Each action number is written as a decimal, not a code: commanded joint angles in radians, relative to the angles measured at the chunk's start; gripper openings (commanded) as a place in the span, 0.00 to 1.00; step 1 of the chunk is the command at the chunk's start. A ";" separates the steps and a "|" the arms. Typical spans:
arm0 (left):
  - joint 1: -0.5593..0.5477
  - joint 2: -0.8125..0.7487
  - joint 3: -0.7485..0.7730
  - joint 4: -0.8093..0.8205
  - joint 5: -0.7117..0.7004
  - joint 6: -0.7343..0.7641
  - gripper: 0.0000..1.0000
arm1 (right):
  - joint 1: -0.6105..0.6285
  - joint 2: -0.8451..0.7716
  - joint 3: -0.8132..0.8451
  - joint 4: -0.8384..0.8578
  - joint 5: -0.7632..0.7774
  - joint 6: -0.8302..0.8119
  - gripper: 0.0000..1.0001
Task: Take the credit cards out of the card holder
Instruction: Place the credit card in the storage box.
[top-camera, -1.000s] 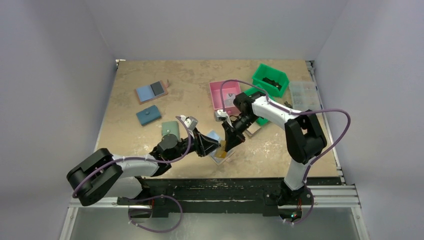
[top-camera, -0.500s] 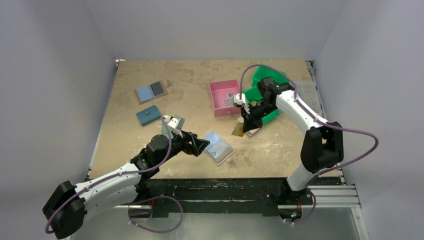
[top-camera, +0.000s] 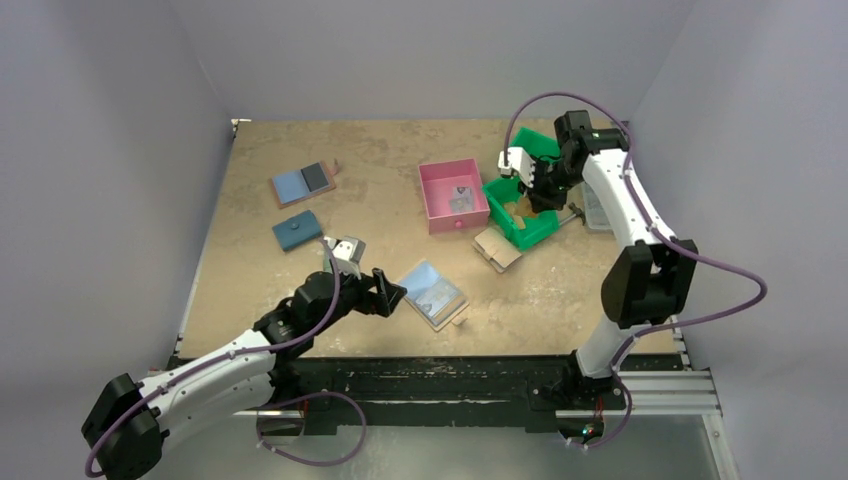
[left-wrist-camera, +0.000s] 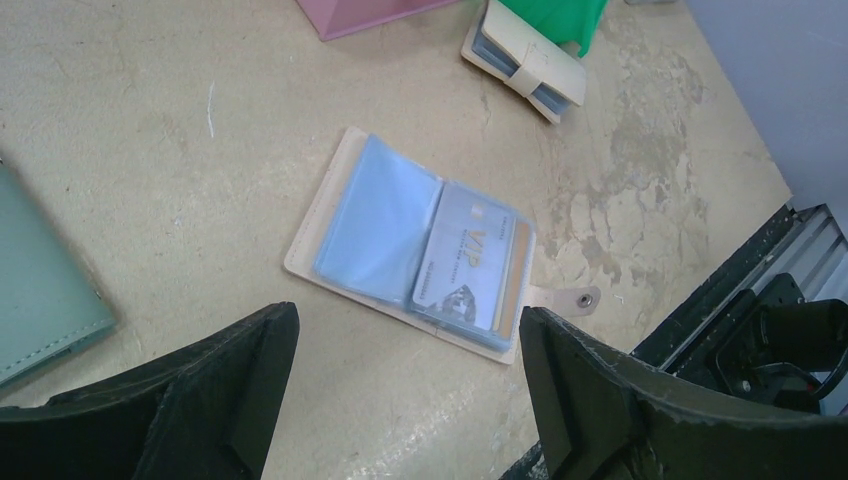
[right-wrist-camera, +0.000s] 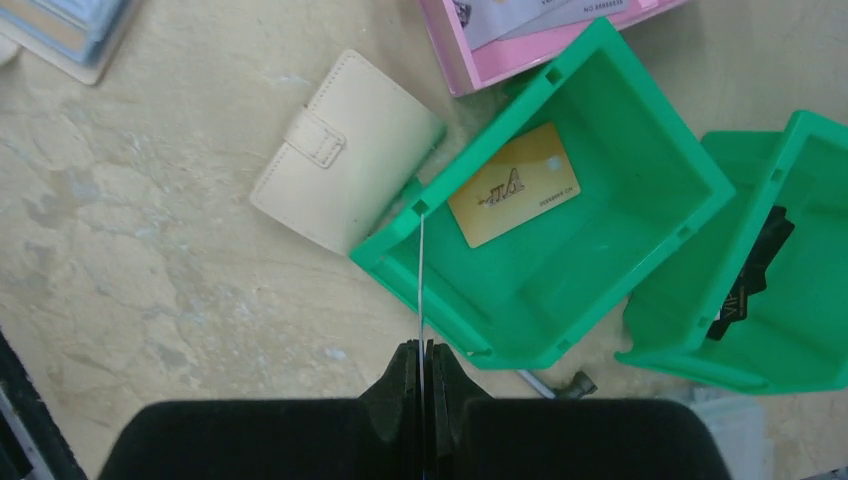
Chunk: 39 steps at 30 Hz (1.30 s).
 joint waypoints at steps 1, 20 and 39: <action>0.005 -0.014 0.048 -0.016 -0.013 0.022 0.87 | 0.007 0.060 0.070 -0.026 0.141 -0.075 0.00; 0.005 -0.057 0.045 -0.044 -0.026 0.034 0.87 | 0.007 0.357 0.262 -0.140 0.218 -0.223 0.05; 0.007 -0.054 0.072 -0.059 -0.028 0.048 0.87 | 0.008 0.449 0.316 -0.062 0.219 -0.176 0.25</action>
